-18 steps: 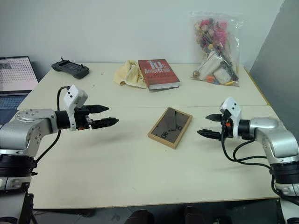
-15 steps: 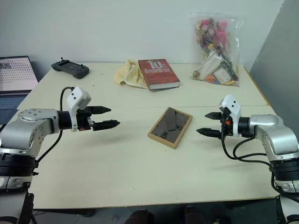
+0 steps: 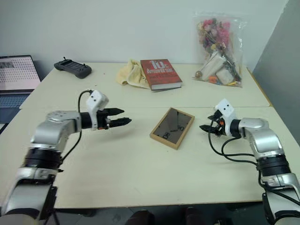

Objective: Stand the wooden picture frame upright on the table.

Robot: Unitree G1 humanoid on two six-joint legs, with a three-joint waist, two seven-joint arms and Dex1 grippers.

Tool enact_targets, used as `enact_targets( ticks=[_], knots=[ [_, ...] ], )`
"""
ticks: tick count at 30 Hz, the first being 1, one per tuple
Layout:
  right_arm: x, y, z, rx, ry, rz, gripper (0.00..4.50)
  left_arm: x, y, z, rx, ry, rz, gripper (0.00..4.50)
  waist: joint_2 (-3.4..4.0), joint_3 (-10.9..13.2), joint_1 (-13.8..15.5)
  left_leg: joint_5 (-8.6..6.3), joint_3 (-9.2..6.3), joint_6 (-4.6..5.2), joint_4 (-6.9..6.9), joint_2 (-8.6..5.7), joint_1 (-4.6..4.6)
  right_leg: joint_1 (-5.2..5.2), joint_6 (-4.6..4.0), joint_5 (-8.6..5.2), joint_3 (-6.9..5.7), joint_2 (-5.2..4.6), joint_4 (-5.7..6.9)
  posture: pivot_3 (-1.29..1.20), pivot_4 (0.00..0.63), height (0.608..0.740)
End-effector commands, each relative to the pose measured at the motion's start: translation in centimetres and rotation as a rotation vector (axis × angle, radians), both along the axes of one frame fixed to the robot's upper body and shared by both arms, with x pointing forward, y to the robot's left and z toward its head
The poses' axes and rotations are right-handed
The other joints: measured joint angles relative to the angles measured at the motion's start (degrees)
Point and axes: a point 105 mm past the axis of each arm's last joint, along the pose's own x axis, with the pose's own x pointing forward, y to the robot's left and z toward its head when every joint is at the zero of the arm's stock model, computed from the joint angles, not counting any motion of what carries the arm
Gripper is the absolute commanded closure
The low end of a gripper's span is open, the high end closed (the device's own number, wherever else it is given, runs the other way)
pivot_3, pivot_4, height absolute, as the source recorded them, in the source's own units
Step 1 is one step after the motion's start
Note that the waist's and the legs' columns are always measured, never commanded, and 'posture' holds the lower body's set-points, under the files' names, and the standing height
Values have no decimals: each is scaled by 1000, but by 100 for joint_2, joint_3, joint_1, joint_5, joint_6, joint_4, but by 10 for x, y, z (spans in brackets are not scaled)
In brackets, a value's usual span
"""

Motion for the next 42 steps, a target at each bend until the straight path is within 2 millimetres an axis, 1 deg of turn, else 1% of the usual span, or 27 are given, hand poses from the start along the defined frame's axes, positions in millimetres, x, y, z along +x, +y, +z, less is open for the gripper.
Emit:
enact_targets(
  ticks=[1, 2, 6, 10, 11, 12, 13, 16, 19, 21, 24, 29, 32, 35, 37, 40, 42],
  knots=[
    [16, 4, 5, -63, -86, -32, 2253, 10, -20, -11, 47, -54, -24, 2032, 0, 0, -3, 0, 1, -1, 0, 0, 0, 0, 0, 0, 1, 0, 0, 0, 150, 740],
    [20, 5, 3, -74, -93, -41, 2429, 11, -29, -17, 44, -55, -34, 2199, 0, 0, -5, 1, 1, -2, 0, 0, 0, -1, 0, 0, 2, -1, -1, 0, 150, 740],
    [31, 16, -6, -76, -100, -65, 3401, 15, -53, -31, 16, -53, -54, 3075, 0, 0, -10, 9, 4, -17, 0, 1, -2, -6, -1, 0, 4, -1, 1, 0, 150, 740],
    [39, 26, -13, -88, -112, -77, 4335, 15, -63, -34, 15, -60, -82, 3922, 0, 0, -29, 10, 5, -18, -1, 2, -3, -7, 0, 0, 4, 0, 1, 0, 150, 740],
    [40, 29, -14, -85, -115, -81, 4500, 13, -66, -35, 10, -56, -94, 4174, 0, 0, -33, 11, 6, -20, -1, 2, -3, -7, -1, 0, 4, 0, 1, 0, 150, 740],
    [42, 32, -15, -82, -117, -81, 4500, 11, -69, -36, 9, -51, -105, 4387, 0, 0, -38, 12, 7, -21, -1, 2, -2, -7, -1, 0, 5, 0, 1, 0, 150, 740],
    [43, 35, -15, -81, -119, -80, 4500, 9, -71, -37, 7, -47, -116, 4487, 0, -1, -41, 13, 8, -22, -1, 2, -2, -7, -1, 0, 6, -1, 1, 0, 150, 740],
    [47, 47, -14, -68, -128, -64, 4500, 3, -73, -41, 10, -32, -141, 4487, 0, -1, -62, 13, 6, -23, -1, 2, -2, -6, -1, 0, 5, -1, 2, 0, 150, 740],
    [45, 63, -14, -45, -112, -8, 4500, -9, -77, -46, 34, -8, -184, 4487, 0, -1, -125, 14, 6, -24, -1, 2, -2, -6, -1, 0, 6, -1, 2, 0, 150, 740],
    [43, 76, -15, -29, -103, 24, 4500, -22, -81, -50, 39, 13, -220, 4487, 1, -1, -151, 14, 5, -25, -1, 2, -1, -6, -1, 0, 8, -1, 1, 0, 150, 740],
    [41, 85, -16, -18, -96, 52, 4500, -32, -82, -51, 45, 22, -232, 4487, 2, -2, -162, 14, 2, -25, -2, 3, -1, -6, -1, 0, 9, -1, 1, 0, 150, 740],
    [21, 103, -17, 33, -58, 188, 4500, -51, -82, -51, 69, 48, -272, 4487, 2, -2, -155, 12, -1, -22, -3, 2, -1, -5, -1, 0, 6, -1, 3, 0, 150, 740],
    [1, 111, -22, 51, -7, 306, 4500, -62, -79, -52, 86, 70, -291, 4487, 2, -2, -153, 6, -2, -11, -3, 2, -1, -5, -1, 0, 5, -1, 3, 0, 150, 740],
    [-15, 115, -25, 44, 33, 385, 4500, -74, -69, -52, 126, 106, -312, 4487, 2, -2, -156, 2, -4, -4, -4, 2, -1, -4, 0, 0, 5, 0, -1, 0, 150, 740],
    [-20, 115, -25, 34, 45, 407, 4500, -85, -61, -53, 159, 141, -332, 4487, 3, -1, -154, 2, -7, -3, -5, 2, 0, -5, -1, 0, 5, 1, 1, 0, 150, 740],
    [-23, 115, -25, 21, 48, 413, 4500, -104, -37, -59, 251, 208, -362, 4487, 3, -1, -163, 1, -10, -1, -6, 2, 3, -4, -1, 0, 4, 1, 3, 0, 150, 740],
    [-23, 113, -24, 15, 48, 408, 4500, -107, -22, -62, 293, 240, -337, 4487, 4, -1, -159, 1, -13, -1, -9, 2, 6, -4, -1, 0, 5, 3, 2, 0, 150, 740]
  ],
)
